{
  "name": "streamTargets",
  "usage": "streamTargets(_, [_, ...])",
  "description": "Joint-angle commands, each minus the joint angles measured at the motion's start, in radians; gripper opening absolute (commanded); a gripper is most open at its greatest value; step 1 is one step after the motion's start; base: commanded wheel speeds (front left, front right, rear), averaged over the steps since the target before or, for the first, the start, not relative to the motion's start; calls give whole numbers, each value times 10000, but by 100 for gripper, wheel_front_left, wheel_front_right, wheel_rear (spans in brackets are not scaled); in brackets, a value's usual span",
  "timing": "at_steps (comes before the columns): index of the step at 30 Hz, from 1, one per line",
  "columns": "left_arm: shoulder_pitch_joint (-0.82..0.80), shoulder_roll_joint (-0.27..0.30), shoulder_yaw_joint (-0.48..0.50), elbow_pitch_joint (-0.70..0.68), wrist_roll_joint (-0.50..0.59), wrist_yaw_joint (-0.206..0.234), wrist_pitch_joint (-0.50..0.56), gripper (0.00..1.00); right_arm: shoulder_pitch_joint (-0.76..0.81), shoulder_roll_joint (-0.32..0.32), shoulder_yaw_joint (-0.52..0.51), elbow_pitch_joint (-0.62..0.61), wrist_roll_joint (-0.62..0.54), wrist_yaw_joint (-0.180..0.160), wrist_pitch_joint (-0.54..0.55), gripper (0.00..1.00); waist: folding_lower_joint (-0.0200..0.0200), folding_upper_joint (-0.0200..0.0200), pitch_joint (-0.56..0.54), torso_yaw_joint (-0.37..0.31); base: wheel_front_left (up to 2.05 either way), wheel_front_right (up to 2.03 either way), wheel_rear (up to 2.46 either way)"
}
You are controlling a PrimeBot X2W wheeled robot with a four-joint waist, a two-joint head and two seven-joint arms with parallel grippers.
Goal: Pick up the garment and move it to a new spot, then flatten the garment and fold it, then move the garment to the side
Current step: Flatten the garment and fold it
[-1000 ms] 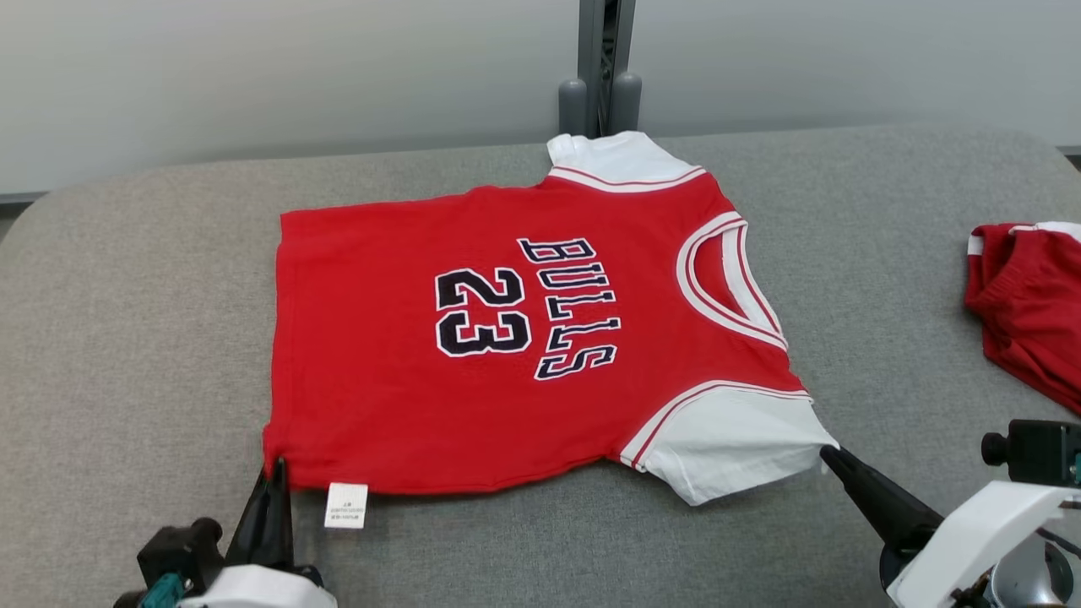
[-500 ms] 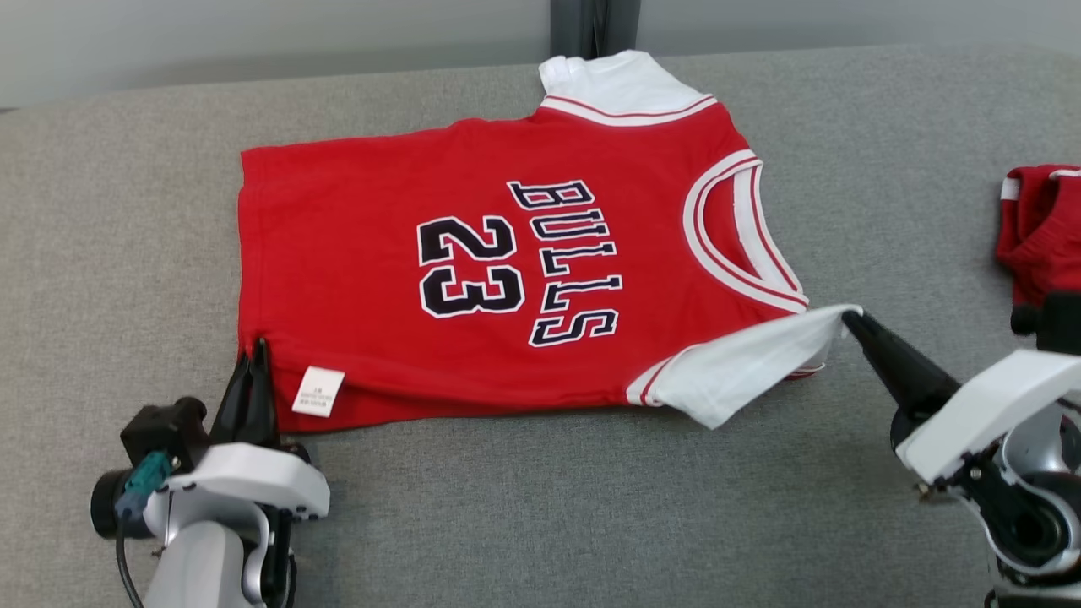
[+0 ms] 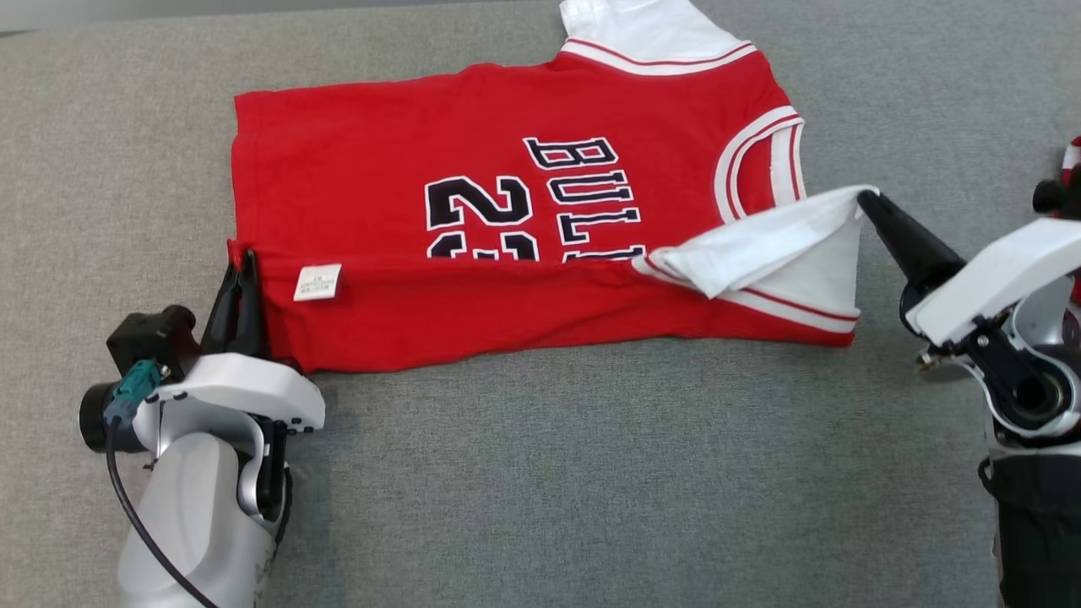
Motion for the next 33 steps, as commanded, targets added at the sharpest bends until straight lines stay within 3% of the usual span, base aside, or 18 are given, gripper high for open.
streamTargets(1, [-224,60,13,23,-41,36,-23,0,-225,-15,-57,112,52,6,-94,0,0,0,89,56,0,0,0])
streamTargets(13, [-887,11,-81,476,-75,125,-23,0,-1476,-232,262,1471,-360,6,-491,0,0,0,565,236,0,0,0])
streamTargets(33, [-1253,0,-352,858,-199,211,-23,0,-2251,-758,910,2435,74,6,-1458,0,0,0,970,453,0,0,0])
